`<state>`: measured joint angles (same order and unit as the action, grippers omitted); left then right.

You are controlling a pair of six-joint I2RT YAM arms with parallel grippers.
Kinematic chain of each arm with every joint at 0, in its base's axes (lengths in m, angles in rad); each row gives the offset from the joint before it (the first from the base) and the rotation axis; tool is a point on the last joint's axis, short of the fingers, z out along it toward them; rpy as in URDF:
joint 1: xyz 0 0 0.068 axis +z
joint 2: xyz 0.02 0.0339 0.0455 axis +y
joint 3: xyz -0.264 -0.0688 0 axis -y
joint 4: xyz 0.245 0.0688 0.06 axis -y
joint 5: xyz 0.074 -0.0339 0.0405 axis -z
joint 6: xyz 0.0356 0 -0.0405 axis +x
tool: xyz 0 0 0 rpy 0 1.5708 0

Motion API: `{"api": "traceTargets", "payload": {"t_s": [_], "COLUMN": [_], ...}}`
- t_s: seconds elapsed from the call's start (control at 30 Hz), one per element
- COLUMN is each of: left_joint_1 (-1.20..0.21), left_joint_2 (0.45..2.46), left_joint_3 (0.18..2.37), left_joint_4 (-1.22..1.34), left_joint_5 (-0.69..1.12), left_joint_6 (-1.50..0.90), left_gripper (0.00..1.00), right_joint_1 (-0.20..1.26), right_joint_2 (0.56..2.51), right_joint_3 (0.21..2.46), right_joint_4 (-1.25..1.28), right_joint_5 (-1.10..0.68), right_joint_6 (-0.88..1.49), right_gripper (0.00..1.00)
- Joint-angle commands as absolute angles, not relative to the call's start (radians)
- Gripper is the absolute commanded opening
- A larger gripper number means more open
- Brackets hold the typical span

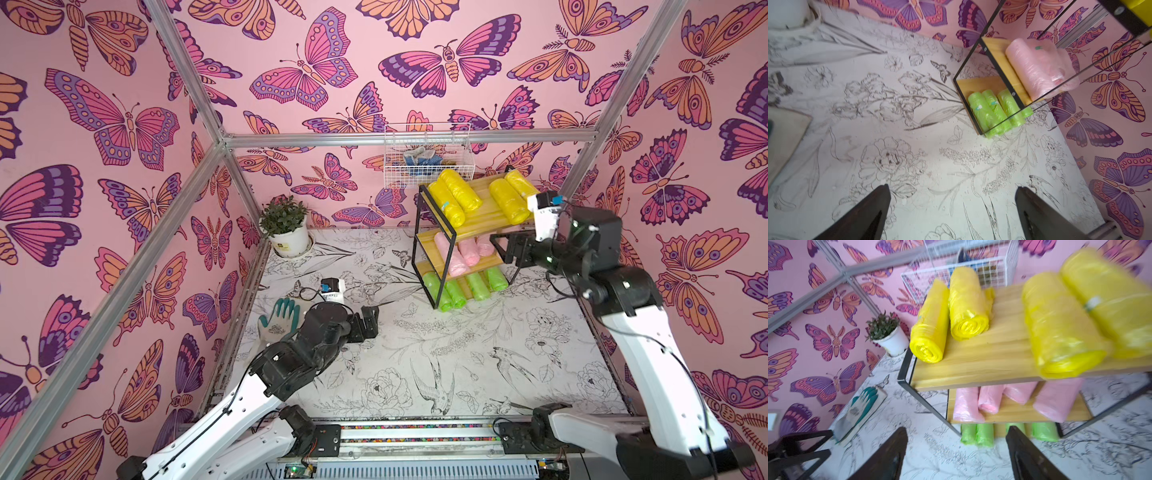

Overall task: Sort the rolls of trash bags by color and place them on the shelf
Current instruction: Reset both arms

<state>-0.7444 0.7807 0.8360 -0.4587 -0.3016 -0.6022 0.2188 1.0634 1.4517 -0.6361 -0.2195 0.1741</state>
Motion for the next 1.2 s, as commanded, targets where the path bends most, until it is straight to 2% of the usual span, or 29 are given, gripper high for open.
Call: {"api": "traceTargets", "payload": {"t_s": [0.0, 0.1, 0.23, 0.37, 0.47, 0.6, 0.77, 0.87, 0.97, 1.1, 1.17], "left_joint_1": [-0.736, -0.735, -0.710, -0.657, -0.602, -0.489, -0.365, -0.298, -0.204, -0.179, -0.179], "left_joint_2": [0.737, 0.658, 0.569, 0.514, 0.501, 0.558, 0.741, 0.821, 0.891, 0.915, 0.886], "left_joint_3": [0.794, 0.666, 0.484, 0.365, 0.339, 0.265, 0.235, 0.253, 0.316, 0.355, 0.340], "left_joint_4": [-0.299, -0.130, 0.058, 0.161, 0.178, 0.200, 0.317, 0.382, 0.315, 0.305, 0.318], "left_joint_5": [-0.441, -0.538, -0.665, -0.705, -0.738, -0.710, -0.587, -0.508, -0.398, -0.315, -0.303], "left_joint_6": [-0.391, -0.304, -0.253, -0.231, -0.234, -0.266, -0.254, -0.226, -0.276, -0.250, -0.197], "left_gripper": [1.00, 1.00, 1.00, 1.00, 1.00, 1.00, 1.00, 1.00, 1.00, 1.00, 1.00], "right_joint_1": [0.224, 0.224, 0.224, 0.223, 0.221, 0.217, 0.217, 0.216, 0.213, 0.212, 0.198], "right_joint_2": [0.906, 0.737, 0.551, 0.368, 0.305, 0.432, 0.687, 0.731, 0.785, 0.922, 0.997], "right_joint_3": [1.300, 1.075, 0.796, 0.490, 0.303, 0.225, 0.234, 0.189, 0.181, 0.157, 0.152], "right_joint_4": [-0.535, -0.487, -0.420, -0.158, 0.042, 0.175, 0.290, 0.428, 0.454, 0.591, 0.708], "right_joint_5": [-0.009, 0.093, 0.238, 0.399, 0.490, 0.561, 0.507, 0.499, 0.492, 0.483, 0.405], "right_joint_6": [0.096, 0.068, 0.134, 0.126, 0.089, 0.137, 0.084, 0.039, 0.052, 0.042, 0.033], "right_gripper": [0.88, 0.99, 0.99, 0.99, 0.99, 0.99, 0.99, 0.99, 0.99, 0.99, 0.99]}}
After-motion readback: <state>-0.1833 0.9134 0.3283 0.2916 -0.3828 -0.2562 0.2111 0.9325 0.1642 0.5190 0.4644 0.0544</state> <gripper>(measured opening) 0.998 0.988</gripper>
